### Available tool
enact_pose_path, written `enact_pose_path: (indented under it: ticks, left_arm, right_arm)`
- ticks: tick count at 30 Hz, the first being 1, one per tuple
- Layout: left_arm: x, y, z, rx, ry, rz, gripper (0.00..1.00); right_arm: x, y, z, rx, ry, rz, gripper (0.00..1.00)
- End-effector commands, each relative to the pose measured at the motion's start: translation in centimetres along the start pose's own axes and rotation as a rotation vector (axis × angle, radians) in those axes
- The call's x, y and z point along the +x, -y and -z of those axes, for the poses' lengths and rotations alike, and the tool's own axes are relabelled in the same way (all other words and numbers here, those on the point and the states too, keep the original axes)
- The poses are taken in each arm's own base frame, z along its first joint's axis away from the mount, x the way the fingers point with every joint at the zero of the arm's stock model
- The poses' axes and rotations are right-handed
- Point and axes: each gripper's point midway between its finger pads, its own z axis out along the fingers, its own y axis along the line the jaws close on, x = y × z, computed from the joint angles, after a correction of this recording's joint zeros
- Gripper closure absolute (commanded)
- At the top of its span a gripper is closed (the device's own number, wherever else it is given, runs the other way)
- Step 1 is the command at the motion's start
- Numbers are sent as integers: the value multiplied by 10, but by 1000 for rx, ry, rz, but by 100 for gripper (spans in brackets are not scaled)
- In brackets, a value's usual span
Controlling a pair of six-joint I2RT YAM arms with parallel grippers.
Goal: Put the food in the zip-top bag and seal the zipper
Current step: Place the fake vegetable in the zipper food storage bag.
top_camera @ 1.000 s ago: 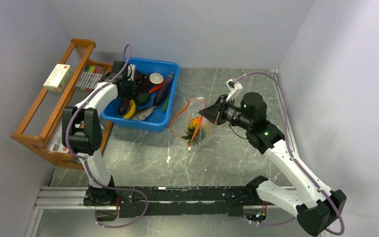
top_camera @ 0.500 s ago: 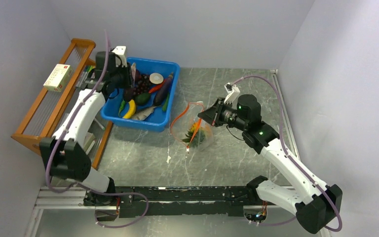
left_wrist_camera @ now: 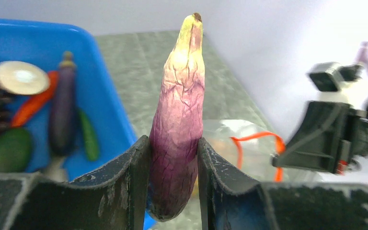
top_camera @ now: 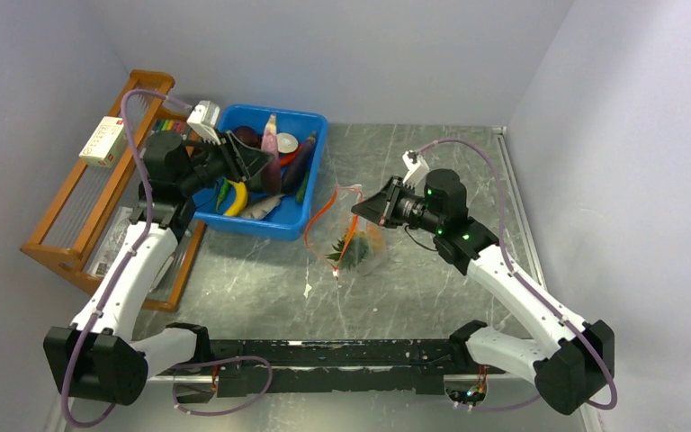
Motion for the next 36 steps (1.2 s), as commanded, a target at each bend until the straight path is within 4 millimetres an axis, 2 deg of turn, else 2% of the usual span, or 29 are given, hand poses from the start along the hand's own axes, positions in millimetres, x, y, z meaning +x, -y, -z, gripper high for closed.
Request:
enact_pose_path:
  ticks: [1,4,10,16,19,25,31,36]
  left_arm:
    - [-17,71,17,350,81,33,80]
    - [-10,94,30,501,63,32,79]
    - [6,120,42,662,62,61,79]
    - [32,138,33,722,19,3,79]
    - [40,150,30,758,12,-33,79]
    - [52,149,13,713,36,-143,80]
    - [58,152,19,790,201,-270,81]
    - [73,148,8,825,139,-279,79]
  right_arm:
    - [-8,-18,0,-75,26,-33,100]
    - [-4,-24,-3,-117,-3,-58,100]
    - [-6,-28,-4,-136,0,-88,100]
    - [-7,-35,-1,-174,13,-108,100]
    - [-5,-31,-2,-157,11,-112,100]
    - [-6,-43,2,-232,17,-120,100]
    - [-4,-44,1,-237,1,-131,100]
    - [-3,-43,2,-231,3,-133,100]
